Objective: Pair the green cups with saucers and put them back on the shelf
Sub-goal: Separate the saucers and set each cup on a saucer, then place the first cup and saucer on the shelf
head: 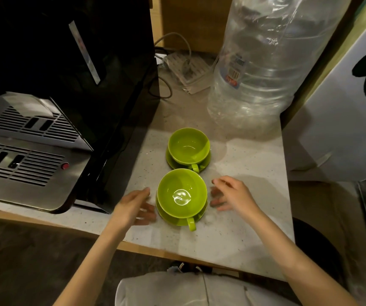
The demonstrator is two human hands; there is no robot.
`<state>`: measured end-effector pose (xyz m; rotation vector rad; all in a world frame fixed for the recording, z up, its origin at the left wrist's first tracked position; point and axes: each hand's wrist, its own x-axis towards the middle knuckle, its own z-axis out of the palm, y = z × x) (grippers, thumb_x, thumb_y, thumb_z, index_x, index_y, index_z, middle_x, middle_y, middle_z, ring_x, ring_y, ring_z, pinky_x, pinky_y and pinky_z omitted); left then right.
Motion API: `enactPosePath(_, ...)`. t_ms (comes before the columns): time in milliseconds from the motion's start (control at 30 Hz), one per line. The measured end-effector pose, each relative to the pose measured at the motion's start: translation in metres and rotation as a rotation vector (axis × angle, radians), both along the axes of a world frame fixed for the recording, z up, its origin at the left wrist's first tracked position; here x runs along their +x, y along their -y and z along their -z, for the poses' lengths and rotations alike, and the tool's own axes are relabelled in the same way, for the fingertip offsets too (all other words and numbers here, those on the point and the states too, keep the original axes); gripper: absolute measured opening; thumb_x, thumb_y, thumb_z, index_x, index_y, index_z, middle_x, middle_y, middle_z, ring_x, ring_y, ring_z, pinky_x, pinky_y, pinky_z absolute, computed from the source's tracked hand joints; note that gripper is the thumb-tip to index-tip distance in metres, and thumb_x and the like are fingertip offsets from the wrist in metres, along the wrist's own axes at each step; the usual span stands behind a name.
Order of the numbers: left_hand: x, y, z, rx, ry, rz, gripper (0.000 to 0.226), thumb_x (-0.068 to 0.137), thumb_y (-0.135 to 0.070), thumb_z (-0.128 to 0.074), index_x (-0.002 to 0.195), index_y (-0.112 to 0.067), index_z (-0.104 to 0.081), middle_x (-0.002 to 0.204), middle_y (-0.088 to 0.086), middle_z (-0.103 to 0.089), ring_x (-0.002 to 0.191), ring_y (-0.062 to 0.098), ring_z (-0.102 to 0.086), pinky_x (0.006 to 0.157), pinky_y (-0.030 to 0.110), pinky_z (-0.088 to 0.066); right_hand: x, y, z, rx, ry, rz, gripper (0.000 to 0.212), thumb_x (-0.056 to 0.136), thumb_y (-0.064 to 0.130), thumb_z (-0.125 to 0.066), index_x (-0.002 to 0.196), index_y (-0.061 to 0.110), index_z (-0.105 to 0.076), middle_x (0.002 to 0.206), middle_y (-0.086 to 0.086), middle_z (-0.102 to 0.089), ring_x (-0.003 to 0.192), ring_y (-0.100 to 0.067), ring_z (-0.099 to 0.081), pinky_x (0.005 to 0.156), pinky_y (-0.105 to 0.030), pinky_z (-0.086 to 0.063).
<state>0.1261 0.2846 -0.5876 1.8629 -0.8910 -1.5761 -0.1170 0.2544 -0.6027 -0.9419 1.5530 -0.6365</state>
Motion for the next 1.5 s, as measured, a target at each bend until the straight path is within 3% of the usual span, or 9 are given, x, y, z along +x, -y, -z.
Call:
enactPosePath(167, 0.001, 0.006, 0.007, 0.061, -0.057, 0.099, 0.016, 0.086, -0.019, -0.058, 0.102, -0.016, -0.057, 0.072, 0.012, -0.072, 0.055, 0.018, -0.070, 0.053, 0.027, -0.059, 0.005, 0.002, 0.004, 0.158, 0.026, -0.143, 0.020, 0.090, 0.017, -0.050, 0.109, 0.014, -0.056, 0.084, -0.012, -0.067, 0.058, -0.024, -0.071, 0.055, -0.032, -0.060)
enactPosePath(267, -0.005, 0.006, 0.012, 0.011, 0.021, 0.137, 0.026, 0.079, -0.009, -0.066, 0.103, -0.012, -0.057, 0.075, 0.014, -0.070, 0.050, 0.015, -0.068, 0.051, 0.023, -0.057, 0.012, 0.000, 0.009, 0.123, -0.030, -0.160, 0.018, 0.089, 0.012, -0.053, 0.107, 0.014, -0.054, 0.080, -0.009, -0.066, 0.055, -0.021, -0.069, 0.054, -0.030, -0.059)
enactPosePath(533, -0.012, 0.000, 0.018, -0.145, 0.198, 0.236, 0.031, 0.071, -0.001, -0.072, 0.095, -0.011, -0.055, 0.047, -0.005, -0.064, 0.042, 0.001, -0.063, 0.042, 0.010, -0.047, 0.016, -0.006, 0.013, 0.054, -0.107, -0.152, 0.020, 0.085, 0.000, -0.054, 0.083, 0.020, -0.053, 0.076, -0.010, -0.065, 0.051, -0.018, -0.068, 0.053, -0.031, -0.058)
enactPosePath(633, -0.010, -0.004, 0.018, -0.122, 0.146, 0.261, 0.029, 0.071, 0.001, -0.071, 0.094, -0.010, -0.055, 0.041, -0.007, -0.065, 0.043, 0.004, -0.064, 0.044, 0.013, -0.050, 0.015, -0.011, 0.013, 0.059, -0.102, -0.157, 0.021, 0.085, 0.000, -0.055, 0.081, 0.021, -0.053, 0.078, -0.012, -0.065, 0.054, -0.020, -0.068, 0.058, -0.034, -0.060)
enactPosePath(800, -0.008, -0.013, 0.005, -0.079, -0.045, 0.233, 0.030, 0.072, 0.002, -0.069, 0.096, -0.011, -0.057, 0.051, 0.002, -0.069, 0.050, 0.016, -0.069, 0.052, 0.022, -0.057, 0.007, -0.022, -0.002, 0.057, -0.016, -0.142, 0.016, 0.083, 0.002, -0.060, 0.085, 0.017, -0.056, 0.075, -0.012, -0.066, 0.051, -0.019, -0.067, 0.056, -0.034, -0.060)
enactPosePath(1000, -0.022, -0.003, -0.043, -0.252, -0.107, 0.231, 0.031, 0.068, 0.001, -0.072, 0.093, -0.015, -0.061, 0.048, 0.001, -0.065, 0.050, 0.014, -0.067, 0.052, 0.020, -0.056, -0.010, -0.027, -0.055, -0.075, 0.087, -0.035, 0.016, 0.084, -0.005, -0.053, 0.095, 0.005, -0.057, 0.062, -0.012, -0.058, 0.041, -0.014, -0.062, 0.044, -0.024, -0.055)
enactPosePath(1167, -0.048, 0.017, -0.097, -0.448, -0.263, 0.219, 0.032, 0.067, -0.003, -0.068, 0.096, -0.015, -0.063, 0.050, 0.002, -0.064, 0.048, 0.014, -0.065, 0.049, 0.019, -0.054, -0.031, -0.022, -0.121, -0.254, 0.180, 0.109, 0.016, 0.085, -0.003, -0.054, 0.098, -0.001, -0.061, 0.059, -0.014, -0.063, 0.038, -0.014, -0.061, 0.040, -0.022, -0.052)
enactPosePath(1333, -0.088, 0.046, -0.155, -0.495, -0.534, 0.208, 0.034, 0.065, -0.016, -0.056, 0.098, -0.017, -0.064, 0.044, 0.005, -0.063, 0.035, 0.012, -0.060, 0.034, 0.016, -0.047, -0.050, -0.011, -0.191, -0.444, 0.255, 0.228, 0.010, 0.082, -0.003, -0.056, 0.088, 0.001, -0.063, 0.053, -0.008, -0.067, 0.039, -0.014, -0.063, 0.040, -0.021, -0.052)
enactPosePath(1500, -0.117, 0.072, -0.224, -0.626, -0.604, 0.269, 0.020, 0.063, -0.023, -0.054, 0.080, -0.015, -0.061, 0.038, 0.001, -0.057, 0.032, 0.005, -0.055, 0.030, 0.012, -0.041, -0.070, 0.003, -0.256, -0.596, 0.366, 0.287, 0.013, 0.087, -0.004, -0.047, 0.081, 0.001, -0.058, 0.048, -0.004, -0.068, 0.039, -0.013, -0.064, 0.038, -0.019, -0.051)
